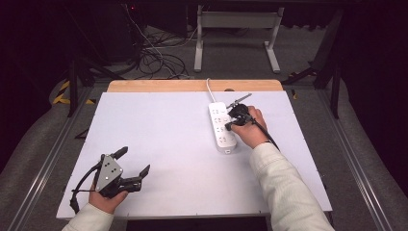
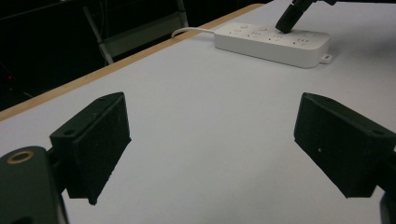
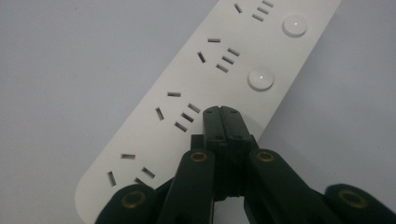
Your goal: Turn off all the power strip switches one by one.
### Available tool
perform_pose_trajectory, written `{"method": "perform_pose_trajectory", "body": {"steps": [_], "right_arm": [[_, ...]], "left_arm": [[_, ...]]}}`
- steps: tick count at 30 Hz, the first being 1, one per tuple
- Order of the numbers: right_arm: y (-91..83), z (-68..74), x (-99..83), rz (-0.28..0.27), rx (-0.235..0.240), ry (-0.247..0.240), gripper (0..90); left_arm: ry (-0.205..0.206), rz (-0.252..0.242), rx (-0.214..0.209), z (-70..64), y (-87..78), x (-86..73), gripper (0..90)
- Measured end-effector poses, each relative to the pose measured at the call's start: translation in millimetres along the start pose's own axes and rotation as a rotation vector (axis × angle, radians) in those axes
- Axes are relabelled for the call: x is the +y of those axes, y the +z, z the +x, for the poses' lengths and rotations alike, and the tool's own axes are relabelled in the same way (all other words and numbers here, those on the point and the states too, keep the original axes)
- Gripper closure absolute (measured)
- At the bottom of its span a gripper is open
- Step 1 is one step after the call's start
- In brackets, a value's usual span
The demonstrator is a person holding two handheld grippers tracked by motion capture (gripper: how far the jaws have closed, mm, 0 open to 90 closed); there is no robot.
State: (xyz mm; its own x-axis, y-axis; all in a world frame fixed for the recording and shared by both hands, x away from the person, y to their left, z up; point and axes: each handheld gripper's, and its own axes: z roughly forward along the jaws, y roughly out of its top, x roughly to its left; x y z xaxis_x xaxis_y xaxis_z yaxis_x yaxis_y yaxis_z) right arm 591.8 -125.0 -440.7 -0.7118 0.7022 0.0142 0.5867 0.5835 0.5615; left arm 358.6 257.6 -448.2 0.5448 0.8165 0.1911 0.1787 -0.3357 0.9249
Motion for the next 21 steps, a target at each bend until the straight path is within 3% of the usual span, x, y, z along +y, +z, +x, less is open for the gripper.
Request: {"method": "perform_pose_trajectory", "body": {"steps": [2,3,5,7,12,16,21], "right_arm": [[-0.4,2.3,0.9,0.000,-0.014,-0.021,90.0],[-1.2,4.4,2.0,0.000,-0.027,-0.062,90.0],[-12.3,7.9,5.8,-0.082,-0.046,-0.101,90.0],[-20.9,8.3,9.2,-0.151,-0.009,-0.078,90.0],[-15.2,7.2,8.0,-0.125,-0.019,-0.098,90.0],[-18.4,4.7,11.5,-0.174,-0.020,-0.077,90.0],[-17.9,0.4,13.1,-0.185,-0.030,-0.055,90.0]], "left_arm": [[0.003,-0.001,0.002,0.5,-0.1,0.2,11.3],[-0.001,-0.001,0.002,0.7,0.1,0.1,11.3],[-0.006,0.005,-0.001,1.2,0.5,-0.3,11.3],[-0.010,0.007,-0.001,1.6,1.7,-0.6,11.3],[-0.003,0.006,0.001,1.4,2.2,-0.4,11.3],[-0.009,0.007,-0.001,1.5,1.7,-0.6,11.3],[-0.002,0.008,0.000,2.5,1.5,-0.5,11.3]]}}
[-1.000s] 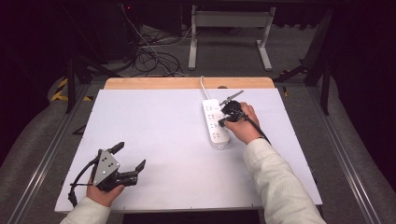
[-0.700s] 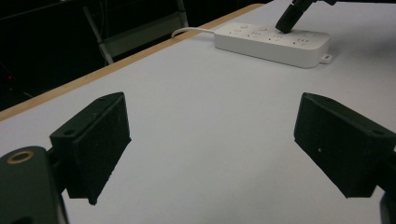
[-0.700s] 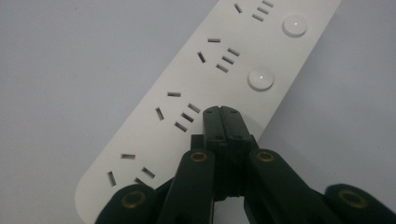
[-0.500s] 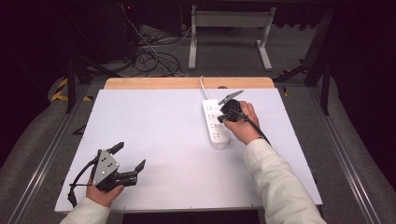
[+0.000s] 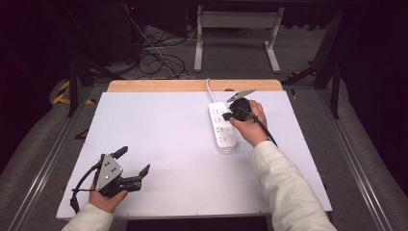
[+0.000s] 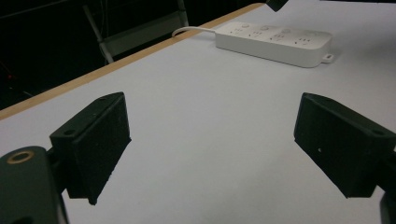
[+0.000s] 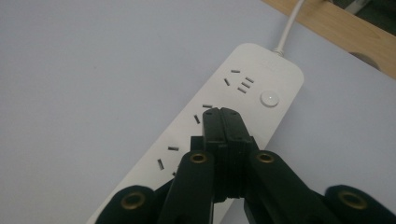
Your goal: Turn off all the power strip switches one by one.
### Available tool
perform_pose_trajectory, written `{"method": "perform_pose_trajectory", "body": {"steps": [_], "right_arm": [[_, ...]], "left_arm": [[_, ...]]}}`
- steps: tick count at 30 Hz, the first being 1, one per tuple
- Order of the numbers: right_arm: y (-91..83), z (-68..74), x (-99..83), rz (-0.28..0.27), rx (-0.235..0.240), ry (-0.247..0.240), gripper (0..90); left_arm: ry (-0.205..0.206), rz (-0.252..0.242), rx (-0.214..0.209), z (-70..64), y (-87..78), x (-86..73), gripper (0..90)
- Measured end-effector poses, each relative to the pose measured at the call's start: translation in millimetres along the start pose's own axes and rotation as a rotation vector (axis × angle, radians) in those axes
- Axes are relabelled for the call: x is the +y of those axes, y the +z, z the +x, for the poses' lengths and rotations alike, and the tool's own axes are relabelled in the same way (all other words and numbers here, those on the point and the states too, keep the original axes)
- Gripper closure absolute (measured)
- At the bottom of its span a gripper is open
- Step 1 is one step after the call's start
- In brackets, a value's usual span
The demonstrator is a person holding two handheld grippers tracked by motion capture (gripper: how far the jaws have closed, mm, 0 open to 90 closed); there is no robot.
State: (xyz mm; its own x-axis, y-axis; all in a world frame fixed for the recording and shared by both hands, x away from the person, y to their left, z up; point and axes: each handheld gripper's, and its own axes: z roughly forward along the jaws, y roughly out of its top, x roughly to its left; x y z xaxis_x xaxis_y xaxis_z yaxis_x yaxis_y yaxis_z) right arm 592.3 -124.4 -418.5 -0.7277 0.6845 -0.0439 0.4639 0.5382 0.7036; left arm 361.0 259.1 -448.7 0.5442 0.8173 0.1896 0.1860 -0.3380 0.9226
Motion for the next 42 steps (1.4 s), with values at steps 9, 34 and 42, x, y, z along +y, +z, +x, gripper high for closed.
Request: {"method": "perform_pose_trajectory", "body": {"steps": [9,34,42], "right_arm": [[17.0,-9.5,-5.1,0.023,-0.039,0.042,90.0],[35.5,-11.1,-8.9,0.036,-0.065,0.047,90.0],[36.6,-8.8,-8.4,0.035,-0.075,0.050,90.0]], "left_arm": [[0.002,-0.001,0.000,0.2,0.0,0.0,11.3],[0.003,0.001,-0.001,-0.3,-0.3,0.1,11.3],[-0.003,-0.001,-0.003,-0.8,0.5,-0.1,11.3]]}}
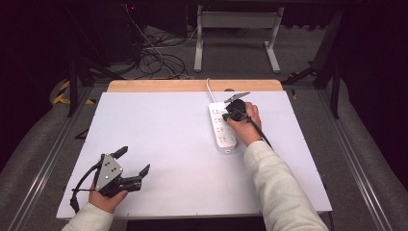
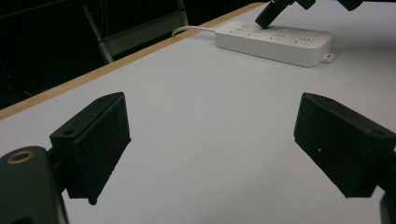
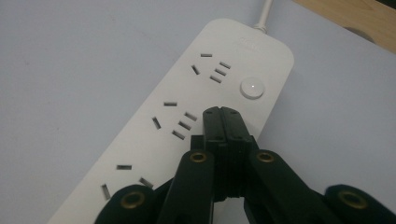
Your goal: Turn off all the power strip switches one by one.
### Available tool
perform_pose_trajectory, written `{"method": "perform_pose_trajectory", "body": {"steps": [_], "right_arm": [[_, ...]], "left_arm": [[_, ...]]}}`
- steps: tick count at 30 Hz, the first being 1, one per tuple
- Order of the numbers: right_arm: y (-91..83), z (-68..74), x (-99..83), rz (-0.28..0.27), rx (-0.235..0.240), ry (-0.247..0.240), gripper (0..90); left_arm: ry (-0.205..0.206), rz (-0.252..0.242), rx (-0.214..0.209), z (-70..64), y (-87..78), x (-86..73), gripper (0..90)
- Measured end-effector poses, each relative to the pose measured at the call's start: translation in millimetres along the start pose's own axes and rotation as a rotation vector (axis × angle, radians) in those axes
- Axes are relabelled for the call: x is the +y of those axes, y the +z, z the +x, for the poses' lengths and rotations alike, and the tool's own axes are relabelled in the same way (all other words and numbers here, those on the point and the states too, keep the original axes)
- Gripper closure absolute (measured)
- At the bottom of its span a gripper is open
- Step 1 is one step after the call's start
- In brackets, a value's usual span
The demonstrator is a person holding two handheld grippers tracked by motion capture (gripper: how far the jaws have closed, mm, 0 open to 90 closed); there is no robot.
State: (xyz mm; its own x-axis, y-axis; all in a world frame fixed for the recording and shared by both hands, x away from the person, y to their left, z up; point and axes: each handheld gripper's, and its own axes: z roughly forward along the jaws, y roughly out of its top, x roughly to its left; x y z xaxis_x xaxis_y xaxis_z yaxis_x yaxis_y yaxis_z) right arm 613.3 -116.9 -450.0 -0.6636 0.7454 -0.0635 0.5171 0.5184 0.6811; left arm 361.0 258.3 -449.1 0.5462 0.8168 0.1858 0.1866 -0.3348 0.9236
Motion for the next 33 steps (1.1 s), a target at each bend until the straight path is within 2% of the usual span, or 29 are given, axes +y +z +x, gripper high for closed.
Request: {"method": "perform_pose_trajectory", "body": {"steps": [9,21,22,23,26,28,33], "right_arm": [[-0.4,-2.4,-0.3,0.005,0.016,0.035,90.0],[0.3,-0.1,-0.2,0.006,0.000,0.065,90.0],[-1.5,0.5,0.6,-0.023,0.000,0.055,90.0],[-4.3,0.8,1.9,-0.015,-0.013,0.029,90.0],[-16.6,5.2,7.5,-0.121,-0.001,0.010,90.0],[-24.3,7.5,12.4,-0.165,0.001,-0.007,90.0],[-30.2,0.2,13.1,-0.173,0.004,0.016,90.0]], "left_arm": [[0.001,0.001,0.000,0.2,0.0,-0.3,11.3],[0.007,0.002,0.003,0.7,0.0,0.1,11.3],[-0.003,0.001,0.000,0.4,0.0,-0.2,11.3],[-0.003,0.002,0.000,0.7,-0.1,-0.3,11.3],[-0.006,0.003,0.001,1.6,0.4,-0.5,11.3],[-0.005,0.003,0.001,1.5,0.8,-0.4,11.3],[-0.005,0.002,0.000,0.2,0.6,0.0,11.3]]}}
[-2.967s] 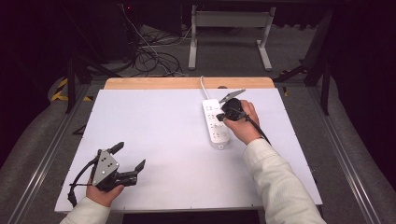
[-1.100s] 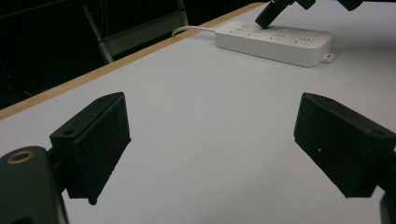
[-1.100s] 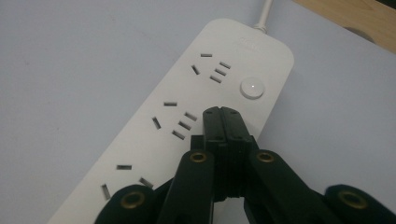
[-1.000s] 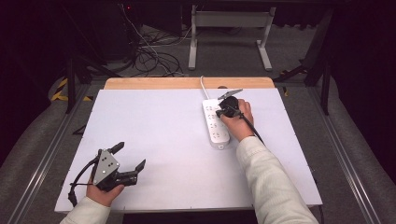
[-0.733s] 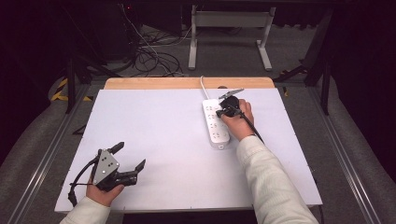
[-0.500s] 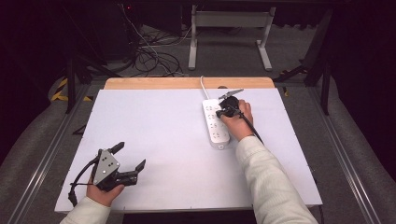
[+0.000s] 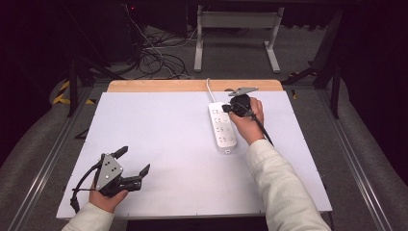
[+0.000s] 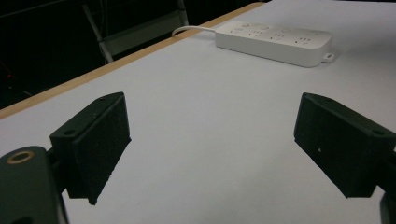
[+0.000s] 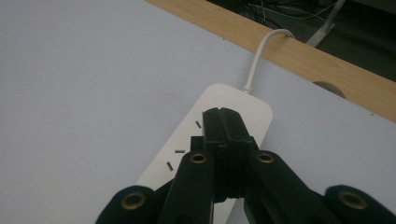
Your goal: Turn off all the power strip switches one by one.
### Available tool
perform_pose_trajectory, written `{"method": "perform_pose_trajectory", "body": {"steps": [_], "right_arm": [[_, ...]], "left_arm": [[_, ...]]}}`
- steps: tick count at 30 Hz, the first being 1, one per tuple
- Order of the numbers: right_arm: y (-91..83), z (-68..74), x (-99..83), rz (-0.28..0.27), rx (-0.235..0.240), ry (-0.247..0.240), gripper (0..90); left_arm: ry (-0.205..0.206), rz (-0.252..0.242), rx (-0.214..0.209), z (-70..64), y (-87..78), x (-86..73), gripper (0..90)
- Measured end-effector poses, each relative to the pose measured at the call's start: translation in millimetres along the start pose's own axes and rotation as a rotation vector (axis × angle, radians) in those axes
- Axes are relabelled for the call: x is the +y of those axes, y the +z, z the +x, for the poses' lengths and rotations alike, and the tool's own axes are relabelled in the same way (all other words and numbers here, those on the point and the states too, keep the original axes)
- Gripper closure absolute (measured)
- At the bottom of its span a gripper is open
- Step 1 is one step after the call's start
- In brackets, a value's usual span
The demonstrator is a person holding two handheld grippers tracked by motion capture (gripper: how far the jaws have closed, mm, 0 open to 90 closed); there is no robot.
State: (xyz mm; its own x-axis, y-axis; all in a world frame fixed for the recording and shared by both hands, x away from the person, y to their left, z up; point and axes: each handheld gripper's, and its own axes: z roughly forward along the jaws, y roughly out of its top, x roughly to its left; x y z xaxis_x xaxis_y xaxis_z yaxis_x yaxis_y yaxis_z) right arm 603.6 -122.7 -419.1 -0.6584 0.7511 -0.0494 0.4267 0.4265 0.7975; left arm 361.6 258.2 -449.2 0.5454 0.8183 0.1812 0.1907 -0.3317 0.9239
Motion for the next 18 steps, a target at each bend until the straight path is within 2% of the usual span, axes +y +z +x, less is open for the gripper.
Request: {"method": "perform_pose_trajectory", "body": {"steps": [4,8,18], "right_arm": [[-3.8,-4.5,4.2,-0.021,-0.010,0.019,90.0],[-0.3,-11.7,3.6,-0.007,-0.027,0.038,90.0],[25.2,-16.9,-5.8,-0.023,-0.030,0.081,90.0]], "left_arm": [[0.007,0.002,0.002,0.2,0.9,0.1,11.3],[0.004,0.001,0.001,0.4,1.2,0.1,11.3],[0.009,0.004,0.000,1.4,1.3,-0.2,11.3]]}}
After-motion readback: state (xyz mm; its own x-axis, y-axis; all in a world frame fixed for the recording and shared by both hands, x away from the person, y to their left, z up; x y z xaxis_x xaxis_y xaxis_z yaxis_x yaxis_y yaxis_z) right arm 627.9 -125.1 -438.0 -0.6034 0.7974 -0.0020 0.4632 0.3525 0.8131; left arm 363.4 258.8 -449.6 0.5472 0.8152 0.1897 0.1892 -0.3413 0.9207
